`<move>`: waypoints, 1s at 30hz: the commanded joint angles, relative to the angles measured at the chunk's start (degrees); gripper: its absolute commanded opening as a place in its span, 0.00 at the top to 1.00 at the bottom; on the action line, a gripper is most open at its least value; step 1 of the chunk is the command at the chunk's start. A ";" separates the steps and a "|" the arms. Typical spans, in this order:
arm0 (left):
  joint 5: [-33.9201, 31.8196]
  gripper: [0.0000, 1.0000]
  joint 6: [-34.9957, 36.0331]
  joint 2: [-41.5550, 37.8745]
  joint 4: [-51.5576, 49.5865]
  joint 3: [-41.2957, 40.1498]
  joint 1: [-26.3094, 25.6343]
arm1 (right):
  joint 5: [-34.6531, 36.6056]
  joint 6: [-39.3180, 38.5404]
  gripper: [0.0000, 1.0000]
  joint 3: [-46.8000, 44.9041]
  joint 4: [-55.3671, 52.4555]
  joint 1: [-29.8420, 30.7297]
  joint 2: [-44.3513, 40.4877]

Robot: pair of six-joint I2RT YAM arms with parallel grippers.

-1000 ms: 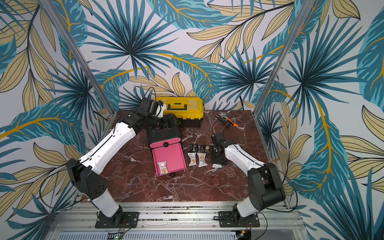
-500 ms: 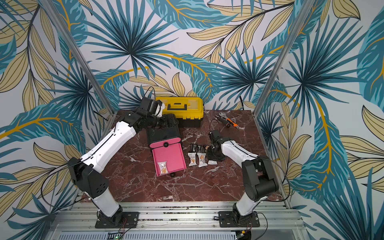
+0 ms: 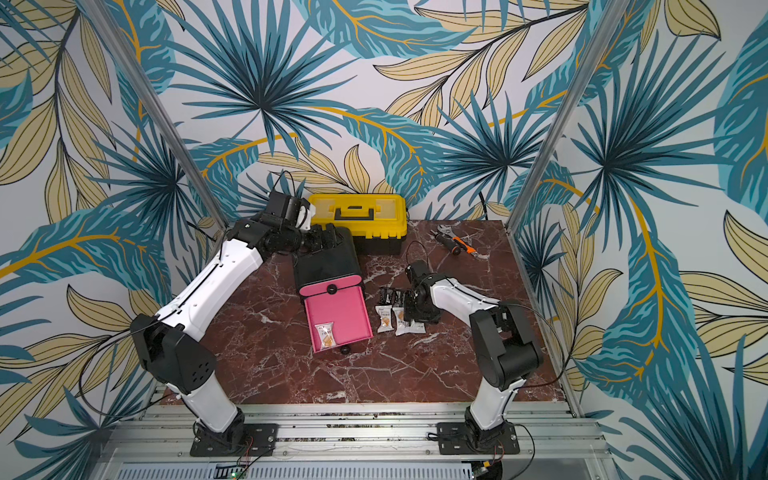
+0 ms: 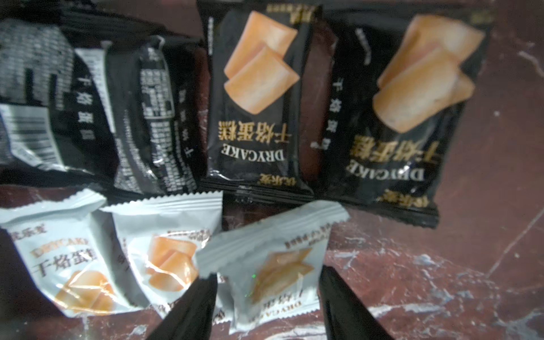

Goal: Take the cookies out of the drawer
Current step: Place the cookie at the center of the board, then pick up the cookie from the drawer.

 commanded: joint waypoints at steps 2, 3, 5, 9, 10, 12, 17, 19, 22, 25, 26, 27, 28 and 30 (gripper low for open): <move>2.41 0.00 -0.65 -3.52 1.58 -2.62 3.24 | 2.09 2.01 0.36 1.24 -1.43 1.09 -4.37; 2.59 0.00 -0.32 -3.53 1.18 -2.61 3.81 | 2.58 2.74 0.35 1.65 -1.97 1.54 -5.65; 5.63 0.00 0.58 -3.41 1.05 -3.19 5.80 | 5.16 5.86 0.34 2.96 -4.45 2.74 -8.01; 8.51 0.00 -0.01 -3.37 -1.82 -4.59 12.00 | 7.77 12.11 0.33 3.99 -6.34 8.38 -15.17; 8.67 0.00 -0.25 -3.64 -1.93 -5.01 13.16 | 8.18 13.55 0.32 3.86 -6.30 9.82 -16.75; 9.05 0.00 -0.72 -4.22 -1.50 -6.35 14.91 | 8.90 17.11 0.32 3.84 -5.97 13.19 -19.50; 10.13 0.00 -1.45 -4.71 -0.73 -9.90 15.64 | 9.51 23.42 0.32 3.98 -0.41 21.55 -20.42; 10.80 0.00 -1.80 -4.50 -0.45 -11.20 15.69 | 8.68 24.55 0.32 4.78 2.31 24.15 -18.35; 12.33 0.00 -2.19 -3.95 0.22 -12.90 15.68 | 8.15 24.64 0.32 8.30 3.88 28.40 -13.04; 12.85 0.00 -2.12 -3.32 0.25 -13.49 15.69 | 7.07 24.75 0.32 12.17 5.03 31.10 -7.05; 12.88 0.00 -2.06 -3.18 0.02 -13.58 15.64 | 6.71 24.68 0.32 13.65 5.39 31.81 -5.03; 12.95 0.00 -2.06 -3.05 0.00 -13.75 15.68 | 6.46 24.72 0.32 14.54 5.79 32.55 -3.62; 13.13 0.00 -2.06 -3.10 0.06 -13.99 15.67 | 6.00 24.56 0.32 15.56 6.30 33.19 -1.68; 13.55 0.00 -2.06 -2.99 0.06 -14.36 15.60 | 5.34 24.29 0.32 17.34 6.97 34.05 1.68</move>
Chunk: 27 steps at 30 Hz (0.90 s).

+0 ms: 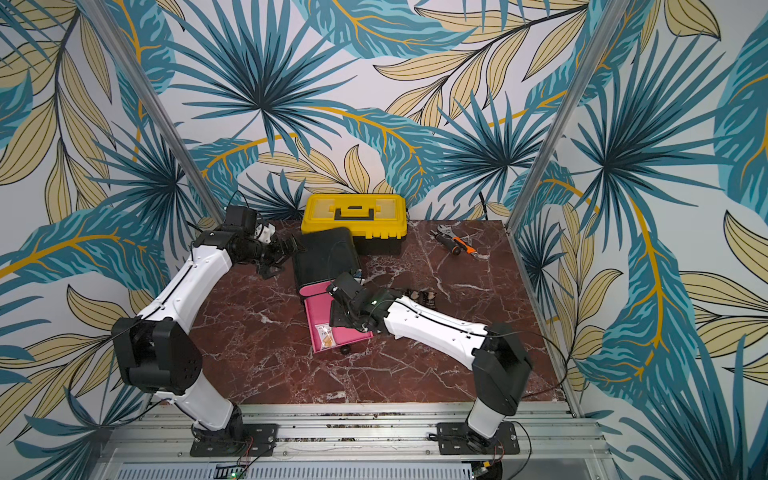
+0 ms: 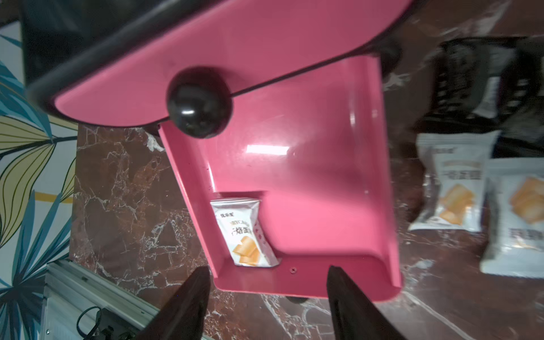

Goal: Take the cookies out of the drawer
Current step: Pick up the cookie from the drawer.

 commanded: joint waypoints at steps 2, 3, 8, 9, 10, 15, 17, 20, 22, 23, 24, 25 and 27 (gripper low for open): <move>1.67 0.00 0.32 -0.25 0.52 -2.02 -0.31 | -1.48 0.34 0.32 3.49 1.86 1.99 6.07; 1.80 0.00 0.51 -0.14 0.44 -2.02 -0.31 | -1.47 0.12 0.32 4.03 1.87 2.36 7.16; 2.01 0.00 1.73 0.48 -0.53 -1.85 -0.49 | -1.10 -0.10 0.32 5.33 1.50 4.54 10.80; 2.12 0.00 1.73 0.57 -0.61 -1.93 -0.49 | -0.90 -0.07 0.32 5.49 1.12 4.85 11.11; 2.06 0.00 1.62 0.63 -0.58 -2.02 -0.49 | -0.80 -0.07 0.32 5.48 0.79 5.29 11.38; 2.47 0.00 0.81 0.84 -0.08 -2.39 -0.93 | 0.35 0.14 0.33 5.43 -0.80 6.18 12.81; 2.32 0.00 0.72 0.85 -0.07 -2.13 -1.31 | 1.66 0.24 0.33 5.93 -1.90 6.14 13.64; 2.11 0.00 0.71 0.94 -0.43 -1.38 -1.68 | 3.74 0.24 0.34 6.78 -3.29 6.17 14.59; 1.91 0.00 0.81 1.14 -0.85 -0.74 -2.05 | 4.55 0.24 0.35 7.57 -4.08 6.17 15.44; 1.72 0.00 0.84 1.27 -0.95 -0.55 -2.15 | 4.75 0.24 0.35 7.98 -4.43 6.12 15.88; 1.63 0.00 0.80 1.34 -1.04 -0.29 -2.33 | 4.61 0.08 0.35 8.19 -4.57 6.12 16.38; 1.55 0.00 0.80 1.42 -1.18 -0.06 -2.51 | 4.53 0.14 0.35 8.35 -4.58 6.12 16.76; 1.28 0.00 0.83 1.55 -1.55 0.34 -2.76 | 4.25 -0.01 0.35 8.49 -4.55 6.13 17.49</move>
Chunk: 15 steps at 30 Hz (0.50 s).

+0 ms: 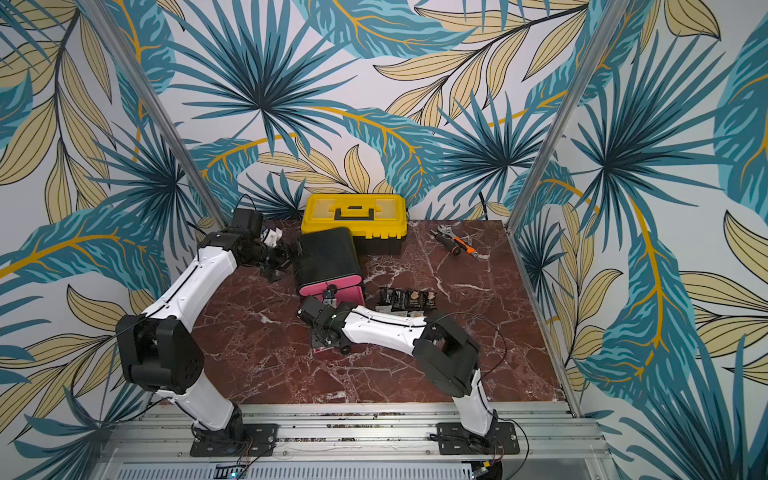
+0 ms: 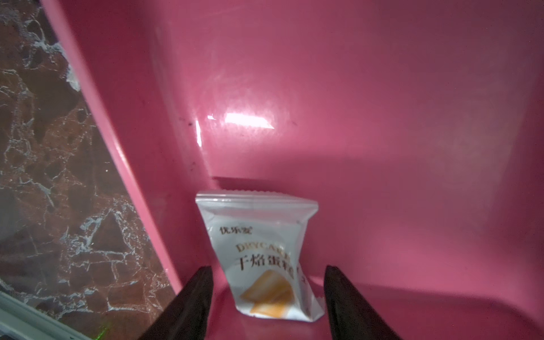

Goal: Take the cookies out of the drawer
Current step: Pick up the cookie from the drawer.

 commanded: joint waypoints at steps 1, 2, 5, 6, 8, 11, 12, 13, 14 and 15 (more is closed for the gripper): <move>-0.84 0.00 0.26 0.81 -1.08 1.40 -0.74 | 1.03 -0.25 0.36 1.22 -2.47 0.04 2.04; -0.98 0.00 0.26 0.83 -1.08 1.44 -0.89 | 0.84 -0.59 0.36 1.52 -2.52 0.07 2.57; -1.53 0.00 0.17 0.67 -1.08 1.44 -1.09 | 0.54 -1.91 0.38 2.44 -2.47 0.05 3.82; -1.67 0.00 0.17 0.61 -1.32 1.51 -1.14 | 0.62 -2.21 0.40 2.62 -2.54 0.04 4.14; -1.89 0.00 0.17 0.58 -1.73 1.78 -1.16 | 1.03 -2.75 0.44 2.84 -2.56 -0.01 4.19; -2.56 0.00 0.59 0.48 -2.47 2.64 -1.18 | 2.21 -3.86 0.53 2.79 -2.56 -0.12 3.20; -2.94 0.00 0.69 0.43 -2.70 2.87 -1.26 | 2.40 -4.11 0.56 2.68 -2.56 -0.20 2.68; -3.12 0.00 0.70 0.41 -2.76 3.10 -1.21 | 2.61 -4.45 0.58 2.56 -2.56 -0.22 2.04; -3.20 0.00 0.73 0.38 -2.84 3.27 -1.23 | 2.71 -4.75 0.60 2.45 -2.56 -0.30 1.43; -3.34 0.00 0.70 0.35 -2.95 3.45 -1.31 | 2.72 -5.25 0.62 2.25 -2.56 -0.30 0.58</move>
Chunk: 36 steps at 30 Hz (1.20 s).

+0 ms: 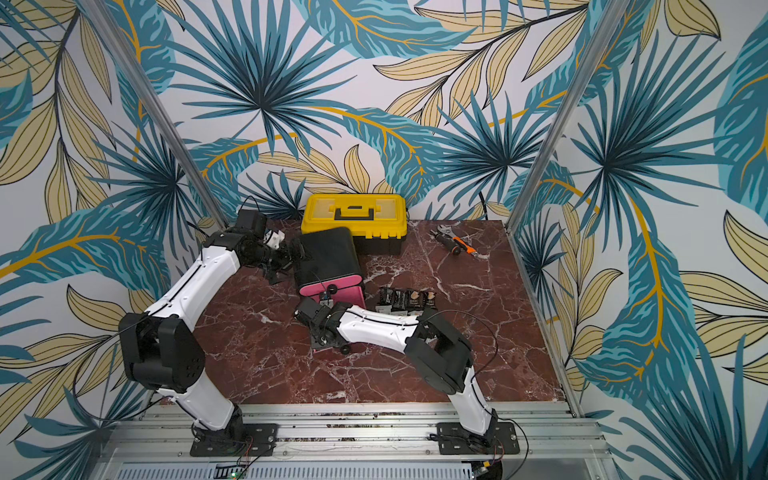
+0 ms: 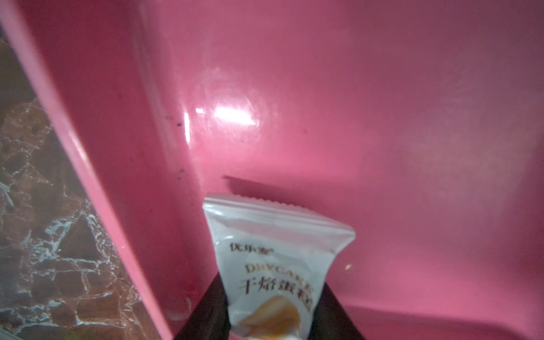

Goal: Take the cookies out of the drawer
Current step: Pick up the cookie from the drawer, then place the cookie at the center of the board.

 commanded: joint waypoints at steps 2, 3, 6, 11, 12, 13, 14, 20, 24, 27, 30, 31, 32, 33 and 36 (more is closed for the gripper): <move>-1.33 0.00 0.68 -0.11 -1.33 3.57 -0.51 | 1.51 -2.68 0.64 -0.60 -1.03 -0.28 -3.81; -1.57 0.00 0.67 -0.15 -1.36 3.68 -0.65 | 1.63 -3.02 0.65 -1.23 -1.09 -0.27 -5.11; -2.26 0.00 0.69 -0.46 -1.28 4.14 -1.01 | 2.66 -3.36 0.68 -4.10 -1.70 -0.58 -9.80; -2.77 0.00 0.19 -0.69 -0.68 4.56 -1.47 | 3.15 -4.13 0.68 -9.46 -3.00 -2.20 -18.62; -2.75 0.00 -0.10 -0.73 -0.55 4.62 -1.56 | 2.97 -4.45 0.68 -10.14 -3.50 -2.70 -20.28; -2.84 0.00 -0.20 -0.73 -0.33 4.72 -1.63 | 3.05 -4.82 0.68 -10.66 -4.45 -3.17 -21.82; -2.85 0.00 -0.32 -0.73 -0.24 4.80 -1.64 | 3.03 -5.27 0.68 -11.18 -5.43 -3.67 -23.07; -4.04 0.00 0.45 -0.88 -0.94 5.96 -2.20 | 4.69 -6.91 0.68 -18.30 -11.49 -10.51 -32.07; -4.52 0.00 0.49 -0.94 -1.03 5.74 -2.52 | 3.31 -9.16 0.67 -23.31 -11.58 -18.98 -35.87; -4.54 0.00 0.08 -0.66 -0.51 5.69 -2.65 | 1.30 -12.40 0.67 -23.41 -12.30 -24.45 -34.10; -4.50 0.00 -0.30 0.10 -0.26 6.60 -2.83 | 1.01 -15.21 0.67 -23.58 -12.57 -29.36 -31.17; -4.54 0.00 -0.46 0.32 -0.44 7.02 -2.86 | 0.45 -16.10 0.67 -23.46 -12.58 -31.28 -30.01; -4.58 0.00 -0.47 0.63 -0.58 7.48 -2.90 | 0.38 -17.31 0.67 -23.06 -12.69 -32.63 -28.67; -4.74 0.00 -0.43 0.90 -0.73 7.92 -2.90 | 0.82 -18.41 0.67 -22.52 -13.10 -33.62 -27.55; -5.56 0.00 -0.54 1.36 -1.26 9.07 -2.96 | 2.68 -20.34 0.68 -20.47 -15.10 -35.49 -23.05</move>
